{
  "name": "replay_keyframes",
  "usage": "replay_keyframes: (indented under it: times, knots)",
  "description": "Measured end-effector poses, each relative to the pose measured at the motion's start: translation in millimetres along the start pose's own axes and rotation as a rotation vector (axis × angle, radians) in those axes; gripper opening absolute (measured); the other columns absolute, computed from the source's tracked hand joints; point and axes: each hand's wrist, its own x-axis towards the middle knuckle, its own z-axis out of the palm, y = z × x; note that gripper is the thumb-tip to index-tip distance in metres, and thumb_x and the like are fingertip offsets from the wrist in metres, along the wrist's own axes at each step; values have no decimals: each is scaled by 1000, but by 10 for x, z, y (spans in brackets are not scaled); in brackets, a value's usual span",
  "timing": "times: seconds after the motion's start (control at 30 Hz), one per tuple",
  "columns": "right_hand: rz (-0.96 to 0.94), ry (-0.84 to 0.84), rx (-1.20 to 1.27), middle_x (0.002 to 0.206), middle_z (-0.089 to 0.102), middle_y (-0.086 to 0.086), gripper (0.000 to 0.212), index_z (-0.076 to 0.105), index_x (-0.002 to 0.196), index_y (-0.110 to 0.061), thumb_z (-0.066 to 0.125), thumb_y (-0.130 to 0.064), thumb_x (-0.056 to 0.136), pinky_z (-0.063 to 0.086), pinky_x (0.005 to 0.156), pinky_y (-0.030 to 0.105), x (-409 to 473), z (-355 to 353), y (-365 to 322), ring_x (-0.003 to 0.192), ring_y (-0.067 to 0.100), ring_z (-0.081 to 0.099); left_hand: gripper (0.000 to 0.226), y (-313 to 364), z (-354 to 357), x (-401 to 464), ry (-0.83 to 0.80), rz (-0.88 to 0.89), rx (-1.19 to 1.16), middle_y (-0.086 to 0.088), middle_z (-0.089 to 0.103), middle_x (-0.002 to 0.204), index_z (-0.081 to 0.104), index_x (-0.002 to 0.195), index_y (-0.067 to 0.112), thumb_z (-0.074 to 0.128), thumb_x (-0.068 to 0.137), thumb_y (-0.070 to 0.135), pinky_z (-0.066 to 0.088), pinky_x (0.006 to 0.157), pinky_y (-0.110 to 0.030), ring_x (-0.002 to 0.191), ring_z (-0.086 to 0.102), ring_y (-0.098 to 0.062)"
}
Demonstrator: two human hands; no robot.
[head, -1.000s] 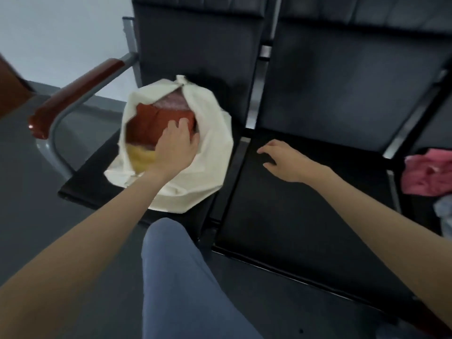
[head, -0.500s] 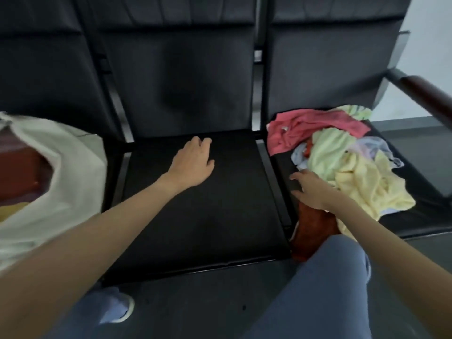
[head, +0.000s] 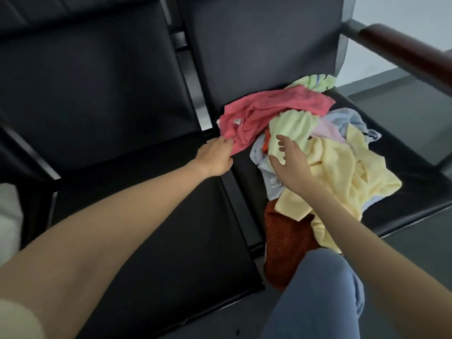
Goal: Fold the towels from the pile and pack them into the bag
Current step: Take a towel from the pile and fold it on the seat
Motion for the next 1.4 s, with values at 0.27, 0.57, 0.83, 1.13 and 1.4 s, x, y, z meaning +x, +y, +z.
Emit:
replay_keyframes:
  times: [0.27, 0.57, 0.83, 1.13, 1.4]
  knots:
    - [111, 181, 259, 100, 60, 1, 32, 48, 125, -10, 53, -16, 94, 41, 68, 7, 103, 257, 210, 85, 8, 56, 54, 22, 503, 781, -21, -54, -133, -18, 44, 138, 35, 142, 11, 54, 94, 25, 44, 92, -41, 121, 48, -38]
    - [169, 153, 368, 94, 63, 1, 30, 51, 123, -7, 52, -15, 95, 51, 80, 20, 119, 280, 308, 84, 5, 60, 16, 27, 762, 790, 195, -106, -360, -13, 63, 90, 58, 94, -1, 45, 96, 8, 44, 66, -37, 83, 60, -29]
    - [601, -55, 1078, 121, 59, 22, 50, 46, 132, 1, 51, -34, 97, 58, 80, 32, 216, 168, -173, 104, 31, 64, 6, 58, 59, -81, 409, 3, -576, 7, 54, 92, 57, 89, 16, 56, 94, 11, 39, 76, -23, 89, 52, -14]
    - [772, -73, 1482, 80, 55, 9, 14, 59, 96, -3, 64, -13, 89, 53, 58, 24, 429, 514, -791, 68, 16, 56, 8, -487, -266, -1718, 337, 55, -642, 5, 54, 89, 60, 95, 13, 56, 93, 7, 46, 80, -32, 89, 54, -16]
    - [493, -318, 1398, 77, 66, 1, 27, 58, 106, -18, 59, 1, 88, 51, 61, 22, -147, 934, -1757, 69, 12, 55, 9, -1358, -223, -2821, 486, -255, -597, 3, 53, 88, 58, 93, 12, 56, 92, 3, 38, 76, -20, 79, 48, -4]
